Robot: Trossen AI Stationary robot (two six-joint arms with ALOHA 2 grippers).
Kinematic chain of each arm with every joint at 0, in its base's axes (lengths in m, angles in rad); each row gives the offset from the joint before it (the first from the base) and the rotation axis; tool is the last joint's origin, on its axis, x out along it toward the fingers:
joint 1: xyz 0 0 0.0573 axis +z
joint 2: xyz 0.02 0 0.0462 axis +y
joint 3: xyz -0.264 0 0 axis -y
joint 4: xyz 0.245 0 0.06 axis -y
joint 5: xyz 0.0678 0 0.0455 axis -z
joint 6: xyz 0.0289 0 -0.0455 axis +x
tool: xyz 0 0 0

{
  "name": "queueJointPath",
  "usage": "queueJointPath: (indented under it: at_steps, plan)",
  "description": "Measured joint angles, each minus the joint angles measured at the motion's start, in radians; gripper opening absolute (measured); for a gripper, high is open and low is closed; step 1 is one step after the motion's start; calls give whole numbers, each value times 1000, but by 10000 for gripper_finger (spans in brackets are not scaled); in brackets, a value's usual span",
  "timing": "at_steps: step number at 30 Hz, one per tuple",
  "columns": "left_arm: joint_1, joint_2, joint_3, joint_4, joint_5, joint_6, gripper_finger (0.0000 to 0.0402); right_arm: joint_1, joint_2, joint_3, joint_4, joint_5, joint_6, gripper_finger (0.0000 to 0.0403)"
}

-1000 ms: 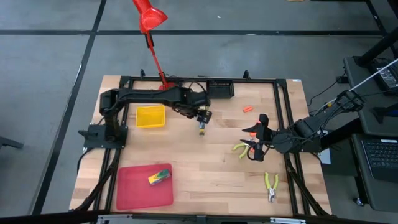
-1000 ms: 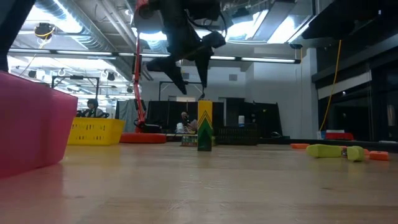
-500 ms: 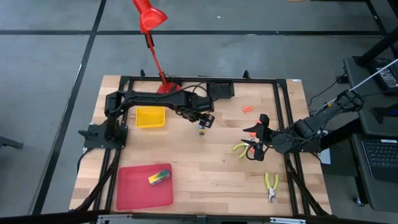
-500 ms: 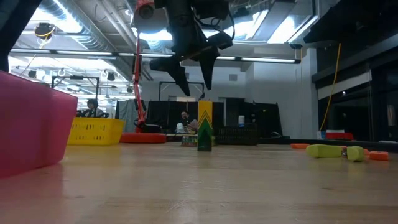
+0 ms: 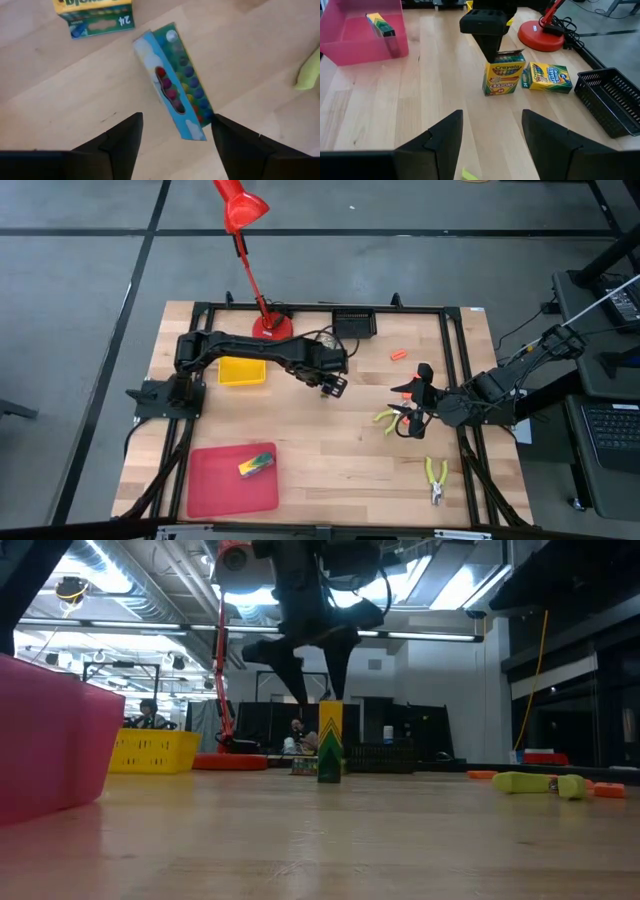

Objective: Pick & Place School Supplies
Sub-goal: Put the bottom crayon box into the pink bin

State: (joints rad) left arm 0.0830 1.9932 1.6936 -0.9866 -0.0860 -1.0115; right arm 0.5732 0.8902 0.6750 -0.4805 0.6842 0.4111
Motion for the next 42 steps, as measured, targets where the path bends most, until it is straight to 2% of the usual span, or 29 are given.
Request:
queueJointPath:
  at_steps: [4, 11, 13, 19, 26, 34, 42]
  plan:
    - [1, 0, 0, 2, -8, 3, 178, 0, 0, 0, -5, 0, 0, 208]
    - [2, 0, 0, 27, -30, 65, 30, 0, 0, 0, -9, 0, 1, 208]
    - [2, 0, 0, 26, -42, 81, 10, 0, 0, 0, -9, -1, 1, 208]
    - [-24, -23, -1, -13, -107, 133, 3, 0, 0, 0, -33, -4, 25, 208]
    - [-124, -149, -1, -79, -165, 105, 3, 16, 0, 0, -58, 5, 53, 208]
    - [-401, -249, -1, -296, -208, -190, 2, 64, 0, 0, -49, 55, 79, 208]
    - [-733, -264, -1, -320, -243, -560, 2, 84, 0, 0, 13, 87, 78, 208]
